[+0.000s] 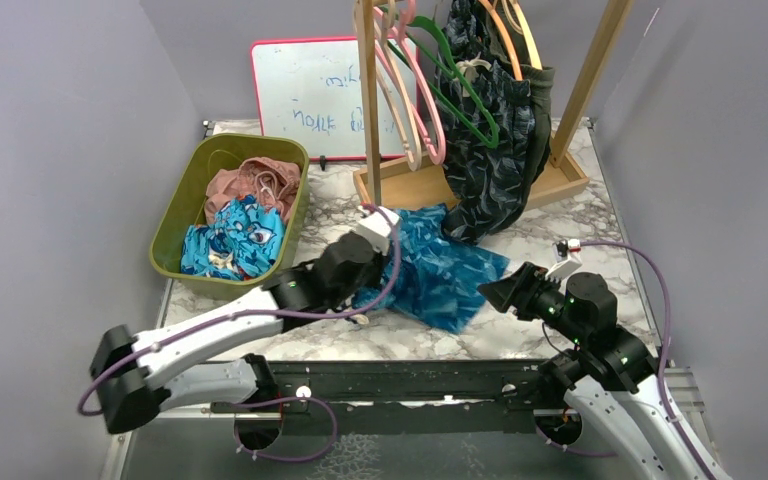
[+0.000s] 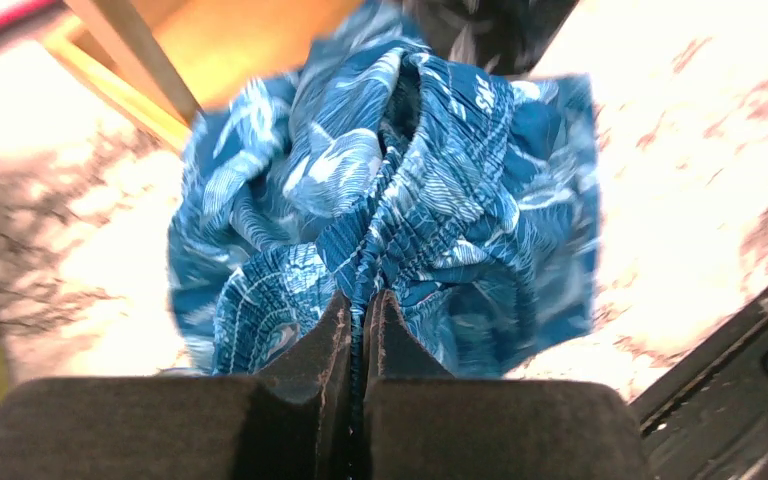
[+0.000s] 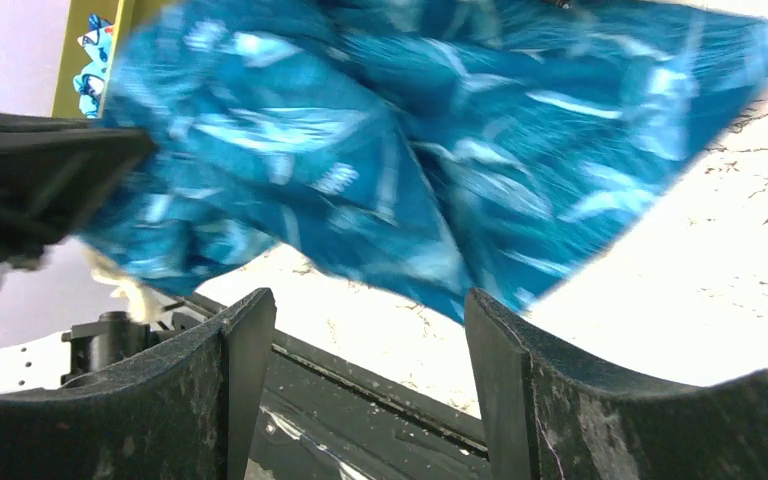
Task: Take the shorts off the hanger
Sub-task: Pick up the shorts at the center of the board.
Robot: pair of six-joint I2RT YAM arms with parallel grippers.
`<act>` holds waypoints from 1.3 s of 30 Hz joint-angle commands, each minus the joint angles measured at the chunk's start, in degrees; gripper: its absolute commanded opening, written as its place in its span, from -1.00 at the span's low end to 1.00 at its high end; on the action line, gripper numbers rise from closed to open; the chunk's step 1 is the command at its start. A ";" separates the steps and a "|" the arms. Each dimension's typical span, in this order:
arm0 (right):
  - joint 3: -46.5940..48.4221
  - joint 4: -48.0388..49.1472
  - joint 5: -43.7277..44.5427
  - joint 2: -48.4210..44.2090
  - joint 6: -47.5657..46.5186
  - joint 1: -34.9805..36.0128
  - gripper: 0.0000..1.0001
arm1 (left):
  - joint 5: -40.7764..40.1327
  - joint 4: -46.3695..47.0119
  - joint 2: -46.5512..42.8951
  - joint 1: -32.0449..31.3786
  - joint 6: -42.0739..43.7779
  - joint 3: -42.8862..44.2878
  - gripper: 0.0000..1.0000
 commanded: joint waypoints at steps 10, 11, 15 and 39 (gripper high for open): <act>-0.06 -0.62 0.90 -1.11 0.60 -0.09 0.43 | 2.75 -19.81 -19.93 0.27 4.51 11.82 -1.00; -0.06 -0.67 0.90 -1.09 0.61 -0.08 0.43 | 4.51 -20.06 -19.81 0.27 5.27 12.18 -1.00; -0.06 -0.68 1.21 -1.17 0.70 -0.15 0.43 | 14.67 -21.71 -13.80 0.27 6.79 13.07 -1.00; -0.15 -1.48 3.96 -2.51 2.41 -0.08 0.43 | 14.67 10.80 20.72 -0.34 1.84 -0.32 0.94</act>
